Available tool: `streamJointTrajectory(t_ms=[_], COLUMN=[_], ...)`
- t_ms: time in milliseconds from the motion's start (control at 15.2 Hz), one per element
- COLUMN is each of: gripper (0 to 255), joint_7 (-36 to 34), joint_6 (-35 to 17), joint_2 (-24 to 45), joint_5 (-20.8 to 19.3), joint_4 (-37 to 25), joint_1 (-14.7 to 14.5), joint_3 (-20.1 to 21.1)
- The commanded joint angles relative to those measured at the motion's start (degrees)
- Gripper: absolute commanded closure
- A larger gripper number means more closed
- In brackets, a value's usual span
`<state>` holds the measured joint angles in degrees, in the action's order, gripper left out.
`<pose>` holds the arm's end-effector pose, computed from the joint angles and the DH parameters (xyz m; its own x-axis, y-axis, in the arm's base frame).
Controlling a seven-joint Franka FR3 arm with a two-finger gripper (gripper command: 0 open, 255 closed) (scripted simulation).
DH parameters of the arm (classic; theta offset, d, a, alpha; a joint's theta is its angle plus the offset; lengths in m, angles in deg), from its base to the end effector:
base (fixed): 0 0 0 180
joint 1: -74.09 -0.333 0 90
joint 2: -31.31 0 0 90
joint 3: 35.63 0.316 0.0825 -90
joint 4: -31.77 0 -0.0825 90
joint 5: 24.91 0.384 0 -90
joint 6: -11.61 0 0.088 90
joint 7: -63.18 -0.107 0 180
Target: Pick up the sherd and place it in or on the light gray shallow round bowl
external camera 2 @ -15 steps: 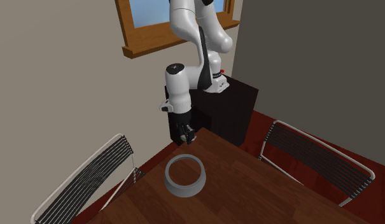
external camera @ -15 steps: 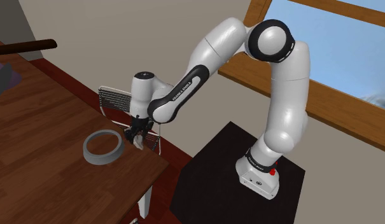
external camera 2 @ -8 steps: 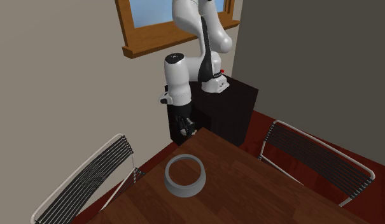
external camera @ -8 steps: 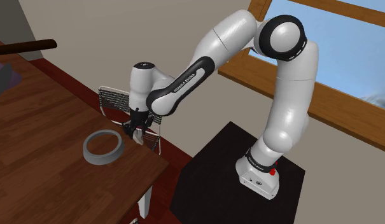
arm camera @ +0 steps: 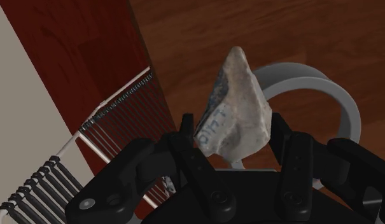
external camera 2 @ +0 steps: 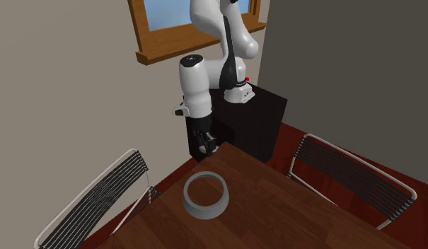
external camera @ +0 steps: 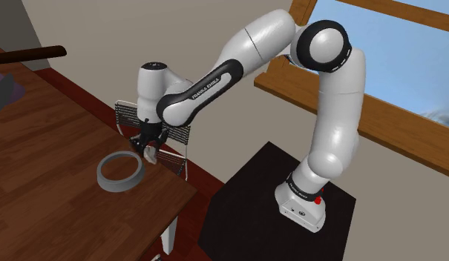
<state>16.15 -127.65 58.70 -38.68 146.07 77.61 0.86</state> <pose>0.5229 0.3196 0.2680 0.9914 -0.1272 -0.0293 -0.1299 -0.9831 -0.1290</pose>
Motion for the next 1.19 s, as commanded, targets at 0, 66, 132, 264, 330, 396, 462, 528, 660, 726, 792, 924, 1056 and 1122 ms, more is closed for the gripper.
streamJointTrajectory(t_ms=[0,66,132,264,330,396,462,528,660,726,792,924,1056,1122], gripper=[255,255,255,255,255,255,255,255,255,255,255,255,255,255], joint_7=[-1.46,-1.97,-2.4,-3.0,-3.18,-3.28,-3.29,-3.27,-3.35,-3.39,-3.43,-3.51,-3.59,-3.63], joint_6=[2.44,3.79,5.2,8.2,9.82,11.52,13.34,14.17,13.2,12.72,12.25,11.33,10.44,10.0], joint_2=[3.91,5.84,7.8,11.84,13.95,16.15,18.44,19.48,20.31,20.73,21.17,22.06,22.98,23.45], joint_5=[-1.76,-2.41,-3.01,-4.0,-4.43,-4.82,-5.16,-5.29,-5.61,-5.77,-5.94,-6.27,-6.6,-6.76], joint_4=[-6.09,-9.31,-12.64,-19.71,-23.49,-27.48,-31.73,-33.67,-33.51,-33.45,-33.41,-33.37,-33.39,-33.42], joint_1=[-2.88,-4.31,-5.72,-8.61,-10.07,-11.57,-13.12,-13.82,-14.0,-14.1,-14.19,-14.4,-14.61,-14.73], joint_3=[-1.37,-1.98,-2.54,-3.62,-4.12,-4.61,-5.09,-5.31,-5.64,-5.8,-5.97,-6.31,-6.66,-6.83])
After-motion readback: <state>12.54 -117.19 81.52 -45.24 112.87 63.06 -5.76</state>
